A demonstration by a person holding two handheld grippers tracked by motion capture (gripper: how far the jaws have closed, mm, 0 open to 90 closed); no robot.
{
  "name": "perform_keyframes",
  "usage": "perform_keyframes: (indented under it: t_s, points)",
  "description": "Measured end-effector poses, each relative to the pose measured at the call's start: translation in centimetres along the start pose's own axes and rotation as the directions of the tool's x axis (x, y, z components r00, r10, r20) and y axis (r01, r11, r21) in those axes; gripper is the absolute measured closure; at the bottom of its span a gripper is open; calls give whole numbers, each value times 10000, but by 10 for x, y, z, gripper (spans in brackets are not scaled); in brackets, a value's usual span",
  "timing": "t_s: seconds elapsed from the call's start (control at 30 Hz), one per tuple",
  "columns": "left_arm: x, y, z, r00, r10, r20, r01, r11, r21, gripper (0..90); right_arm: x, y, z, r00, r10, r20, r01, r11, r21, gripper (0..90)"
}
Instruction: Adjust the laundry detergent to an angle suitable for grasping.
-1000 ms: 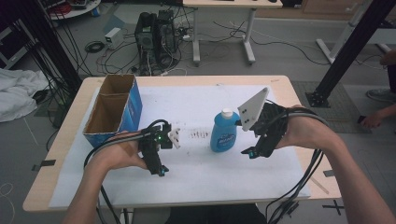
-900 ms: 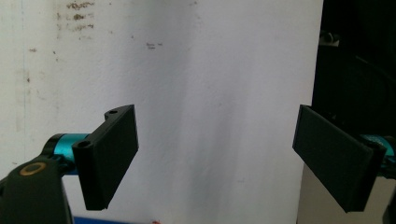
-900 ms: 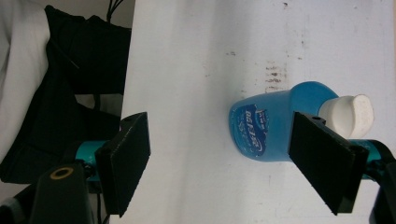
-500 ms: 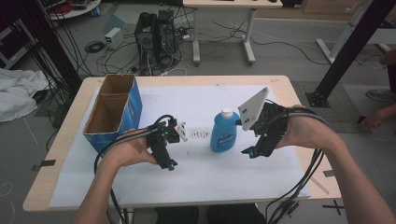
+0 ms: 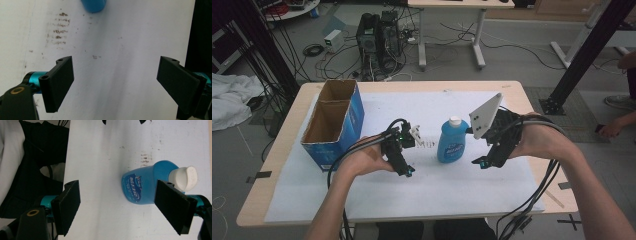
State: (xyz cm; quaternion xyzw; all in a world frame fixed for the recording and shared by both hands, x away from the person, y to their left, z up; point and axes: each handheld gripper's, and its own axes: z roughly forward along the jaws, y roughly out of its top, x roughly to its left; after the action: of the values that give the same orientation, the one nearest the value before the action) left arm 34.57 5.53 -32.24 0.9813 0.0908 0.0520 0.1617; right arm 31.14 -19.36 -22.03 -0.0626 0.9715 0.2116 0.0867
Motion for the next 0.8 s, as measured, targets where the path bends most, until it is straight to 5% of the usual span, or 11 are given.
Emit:
perform_keyframes:
  t_s: [0.23,0.3,0.33,0.43,0.47,0.57,0.6,0.63,0.7,0.77,0.8]
  points:
    - [5,12,9,9990,-448,28,449,9951,-886,143,0,-1,-1,10000,-2,-34,2,10000,10,204]
    - [-1,16,19,9870,-1596,168,1596,9651,-2078,143,0,-1,-1,10000,1,-17,-1,10000,-22,203]
    - [3,17,19,9921,-1254,50,1241,9741,-1889,143,0,-1,-1,10000,16,-18,-16,10000,-30,204]
    - [3,25,25,9861,-1648,212,1649,9547,-2476,143,-1,-1,-1,10000,-21,-58,21,10000,-13,204]
    - [6,26,26,9899,-1408,135,1400,9623,-2332,143,0,0,-1,10000,-19,-60,19,10000,8,203]
    - [8,32,31,9849,-1729,3,1662,9466,-2763,143,0,0,0,10000,13,-22,-13,10000,-46,203]
    - [7,34,34,9768,-2139,96,2064,9286,-3084,143,1,0,1,10000,71,38,-70,9998,-159,204]
    - [10,34,34,9796,-2009,-10,1916,9356,-2966,143,1,0,1,10000,71,34,-70,9998,-169,204]
    - [11,37,39,9692,-2462,25,2327,9127,-3358,142,0,1,-1,10000,-26,-80,27,10000,80,203]
    - [13,38,42,9669,-2551,5,2393,9065,-3478,143,0,1,-1,10000,-36,-85,36,10000,76,204]
    - [14,39,41,9699,-2434,41,2312,9159,-3282,143,0,1,-1,10000,-37,-84,38,10000,69,204]
